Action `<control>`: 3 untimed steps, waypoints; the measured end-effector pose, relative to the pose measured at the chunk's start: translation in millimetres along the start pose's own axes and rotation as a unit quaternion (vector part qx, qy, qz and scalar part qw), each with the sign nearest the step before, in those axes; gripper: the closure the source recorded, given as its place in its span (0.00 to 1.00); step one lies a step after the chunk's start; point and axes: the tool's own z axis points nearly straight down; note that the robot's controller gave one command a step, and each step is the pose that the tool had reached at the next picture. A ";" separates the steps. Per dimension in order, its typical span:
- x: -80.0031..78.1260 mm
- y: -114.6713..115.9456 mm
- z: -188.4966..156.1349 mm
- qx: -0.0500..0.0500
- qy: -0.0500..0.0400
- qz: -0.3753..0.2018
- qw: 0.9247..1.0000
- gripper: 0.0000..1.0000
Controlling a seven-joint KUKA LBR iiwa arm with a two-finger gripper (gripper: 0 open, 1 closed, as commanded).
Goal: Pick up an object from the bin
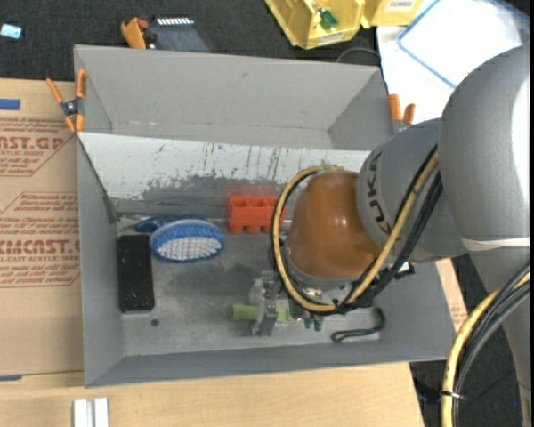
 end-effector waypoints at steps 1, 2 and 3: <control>0.8 0.1 -11.1 0.000 0.001 0.000 1.000 1.00; 0.3 0.4 -21.2 0.000 0.001 0.000 1.000 1.00; 2.7 0.4 -50.5 0.000 0.007 0.000 1.000 1.00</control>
Offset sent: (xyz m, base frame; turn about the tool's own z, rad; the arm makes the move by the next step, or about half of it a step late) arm -0.0010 -0.0001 0.0301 -0.0001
